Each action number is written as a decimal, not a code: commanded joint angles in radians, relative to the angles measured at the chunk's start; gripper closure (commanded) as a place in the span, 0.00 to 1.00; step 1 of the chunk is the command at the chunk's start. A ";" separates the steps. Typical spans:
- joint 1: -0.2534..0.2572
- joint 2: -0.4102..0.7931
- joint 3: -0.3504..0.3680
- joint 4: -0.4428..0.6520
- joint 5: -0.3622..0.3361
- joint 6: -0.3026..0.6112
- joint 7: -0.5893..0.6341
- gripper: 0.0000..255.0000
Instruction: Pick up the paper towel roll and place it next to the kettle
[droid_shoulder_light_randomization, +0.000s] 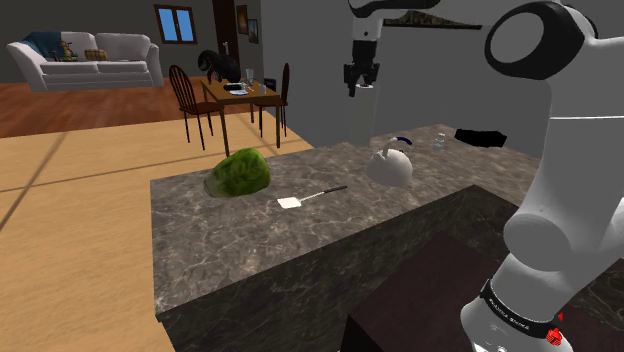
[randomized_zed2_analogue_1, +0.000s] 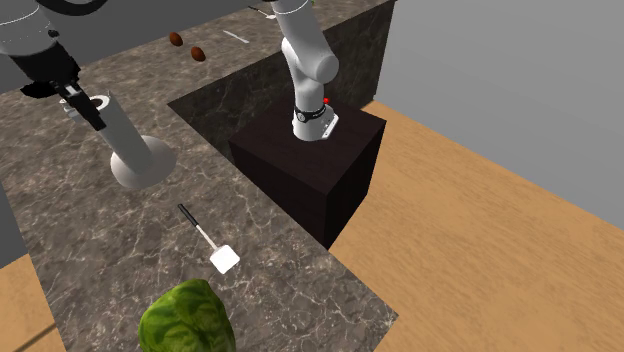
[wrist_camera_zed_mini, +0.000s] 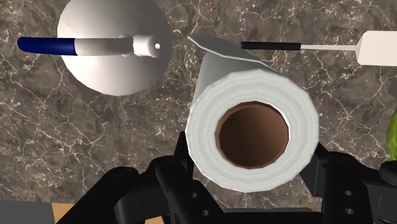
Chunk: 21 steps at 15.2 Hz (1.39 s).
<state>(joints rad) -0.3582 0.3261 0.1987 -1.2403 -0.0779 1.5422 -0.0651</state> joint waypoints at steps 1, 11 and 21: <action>-0.001 -0.007 0.000 -0.040 0.001 0.033 0.002 1.00; -0.010 -0.031 -0.001 -0.209 0.005 0.179 0.003 1.00; -0.014 -0.026 -0.004 -0.337 0.003 0.312 0.008 1.00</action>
<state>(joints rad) -0.3720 0.2991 0.1951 -1.5659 -0.0746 1.8409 -0.0589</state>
